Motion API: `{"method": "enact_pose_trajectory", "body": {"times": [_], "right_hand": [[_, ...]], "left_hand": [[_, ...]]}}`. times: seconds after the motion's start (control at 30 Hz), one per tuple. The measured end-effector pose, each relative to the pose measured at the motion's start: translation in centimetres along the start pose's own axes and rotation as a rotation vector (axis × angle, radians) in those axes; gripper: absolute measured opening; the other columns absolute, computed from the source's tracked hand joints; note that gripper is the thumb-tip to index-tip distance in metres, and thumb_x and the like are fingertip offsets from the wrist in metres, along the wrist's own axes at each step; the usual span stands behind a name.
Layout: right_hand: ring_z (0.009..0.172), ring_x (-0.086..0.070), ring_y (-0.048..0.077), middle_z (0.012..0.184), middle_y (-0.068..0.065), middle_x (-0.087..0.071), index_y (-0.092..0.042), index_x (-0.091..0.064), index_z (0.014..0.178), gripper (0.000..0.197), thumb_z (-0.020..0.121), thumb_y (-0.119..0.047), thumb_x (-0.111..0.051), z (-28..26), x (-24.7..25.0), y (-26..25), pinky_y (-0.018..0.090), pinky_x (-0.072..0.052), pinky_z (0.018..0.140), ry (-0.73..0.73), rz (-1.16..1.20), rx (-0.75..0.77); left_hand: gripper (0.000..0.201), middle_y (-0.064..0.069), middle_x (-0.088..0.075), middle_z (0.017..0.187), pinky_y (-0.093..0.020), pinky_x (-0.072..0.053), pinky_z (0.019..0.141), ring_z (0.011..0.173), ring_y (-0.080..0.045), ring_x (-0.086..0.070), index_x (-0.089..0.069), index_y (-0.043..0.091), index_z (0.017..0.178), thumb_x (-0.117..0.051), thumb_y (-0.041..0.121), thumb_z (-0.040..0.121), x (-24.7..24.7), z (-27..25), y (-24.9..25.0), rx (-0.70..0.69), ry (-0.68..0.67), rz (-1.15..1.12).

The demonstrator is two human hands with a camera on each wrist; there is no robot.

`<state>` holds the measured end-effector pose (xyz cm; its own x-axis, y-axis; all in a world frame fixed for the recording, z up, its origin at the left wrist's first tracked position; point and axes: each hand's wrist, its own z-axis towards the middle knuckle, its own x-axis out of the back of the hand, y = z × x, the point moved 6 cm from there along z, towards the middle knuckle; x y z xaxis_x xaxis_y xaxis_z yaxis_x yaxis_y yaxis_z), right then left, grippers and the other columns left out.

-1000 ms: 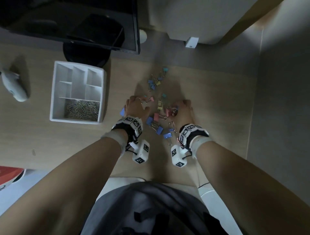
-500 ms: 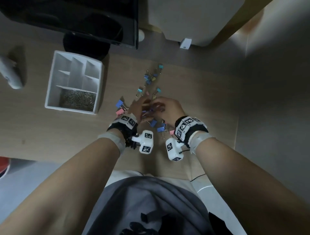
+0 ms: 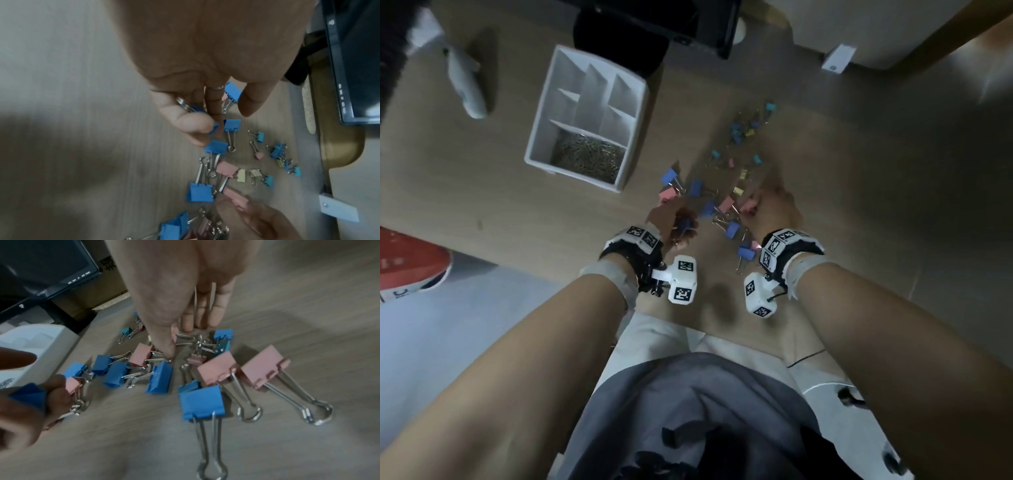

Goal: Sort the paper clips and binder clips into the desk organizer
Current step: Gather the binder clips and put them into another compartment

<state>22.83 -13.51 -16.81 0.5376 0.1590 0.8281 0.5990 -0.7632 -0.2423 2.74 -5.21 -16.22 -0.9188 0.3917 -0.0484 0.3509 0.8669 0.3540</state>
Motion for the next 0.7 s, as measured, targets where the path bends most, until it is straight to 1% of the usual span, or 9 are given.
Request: {"method": "enact_pose_trajectory", "body": {"times": [0.1, 0.2, 0.27, 0.33, 0.4, 0.47, 0.53, 0.6, 0.7], "right_hand": [[0.089, -0.065, 0.030, 0.096, 0.005, -0.068, -0.023, -0.062, 0.105, 0.025, 0.086, -0.039, -0.067, -0.4, 0.5, 0.3, 0.033, -0.052, 0.073, -0.010, 0.062, -0.019], [0.079, -0.067, 0.016, 0.082, -0.008, -0.070, -0.025, -0.065, 0.092, 0.030, 0.074, -0.043, -0.080, -1.6, 0.8, -1.1, 0.032, -0.055, 0.075, -0.093, 0.423, 0.053], [0.082, -0.068, 0.010, 0.084, -0.010, -0.073, -0.027, -0.072, 0.087, 0.034, 0.065, -0.051, -0.081, -2.3, 0.6, -3.1, 0.033, -0.056, 0.080, -0.217, 0.553, 0.159], [0.085, -0.068, 0.008, 0.086, -0.013, -0.072, -0.032, -0.074, 0.087, 0.029, 0.068, -0.054, -0.075, -2.5, 0.7, -4.3, 0.030, -0.054, 0.080, -0.240, 0.523, 0.219], [0.090, -0.066, 0.014, 0.091, -0.014, -0.068, -0.035, -0.070, 0.096, 0.017, 0.080, -0.041, -0.072, -2.0, 0.9, -3.8, 0.029, -0.051, 0.077, -0.125, 0.433, 0.204], [0.097, -0.061, 0.021, 0.106, -0.005, -0.061, -0.038, -0.062, 0.105, 0.027, 0.080, -0.038, -0.072, -1.8, 0.2, -3.0, 0.031, -0.050, 0.078, -0.049, 0.250, 0.194], [0.101, -0.057, 0.026, 0.114, 0.002, -0.056, -0.036, -0.060, 0.104, 0.034, 0.075, -0.040, -0.077, -2.0, -1.0, -3.4, 0.037, -0.052, 0.081, -0.069, 0.115, 0.199], [0.102, -0.058, 0.029, 0.112, 0.003, -0.057, -0.030, -0.061, 0.101, 0.034, 0.073, -0.036, -0.080, -2.2, -1.9, -4.1, 0.042, -0.054, 0.080, -0.079, 0.059, 0.188], [0.095, -0.062, 0.032, 0.108, 0.007, -0.059, -0.023, -0.062, 0.101, 0.027, 0.079, -0.029, -0.076, -2.3, -2.6, -5.1, 0.040, -0.054, 0.077, -0.068, 0.021, 0.195]], "left_hand": [[0.040, -0.007, -0.062, 0.070, -0.015, -0.036, 0.042, 0.047, -0.017, -0.057, -0.062, 0.009, 0.077, -0.051, 0.043, 0.095, -0.7, -0.2, -0.3, 0.002, -0.015, 0.084], [0.045, -0.005, -0.065, 0.079, -0.019, -0.039, 0.049, 0.055, -0.018, -0.060, -0.065, 0.013, 0.085, -0.048, 0.053, 0.093, -1.7, -0.1, -0.7, 0.039, -0.055, 0.160], [0.048, -0.009, -0.068, 0.087, -0.024, -0.047, 0.055, 0.065, -0.023, -0.062, -0.066, 0.012, 0.096, -0.048, 0.056, 0.092, -2.1, -0.2, -0.6, 0.031, -0.077, 0.129], [0.043, -0.011, -0.068, 0.088, -0.026, -0.051, 0.054, 0.067, -0.025, -0.061, -0.065, 0.011, 0.099, -0.049, 0.050, 0.095, -2.1, -0.1, -0.5, 0.022, -0.072, 0.075], [0.032, -0.006, -0.058, 0.068, -0.018, -0.037, 0.042, 0.053, -0.019, -0.048, -0.056, 0.008, 0.078, -0.049, 0.032, 0.098, -1.9, -0.3, -0.7, 0.051, -0.093, 0.017], [0.029, -0.003, -0.053, 0.055, -0.014, -0.026, 0.035, 0.042, -0.013, -0.042, -0.048, 0.010, 0.069, -0.049, 0.019, 0.097, -0.8, -0.3, -1.0, 0.079, -0.059, -0.010], [0.024, -0.004, -0.056, 0.054, -0.015, -0.029, 0.034, 0.040, -0.013, -0.045, -0.051, 0.010, 0.071, -0.051, 0.017, 0.094, 0.9, 0.0, -1.3, 0.083, 0.003, -0.001], [0.022, -0.006, -0.054, 0.057, -0.017, -0.034, 0.037, 0.042, -0.015, -0.044, -0.052, 0.010, 0.072, -0.056, 0.016, 0.092, 2.2, -0.3, -1.8, 0.100, 0.030, -0.026], [0.014, -0.008, -0.053, 0.064, -0.019, -0.045, 0.039, 0.052, -0.018, -0.048, -0.058, 0.009, 0.080, -0.057, 0.013, 0.094, 3.5, -0.3, -2.0, 0.092, 0.008, 0.000]]}}
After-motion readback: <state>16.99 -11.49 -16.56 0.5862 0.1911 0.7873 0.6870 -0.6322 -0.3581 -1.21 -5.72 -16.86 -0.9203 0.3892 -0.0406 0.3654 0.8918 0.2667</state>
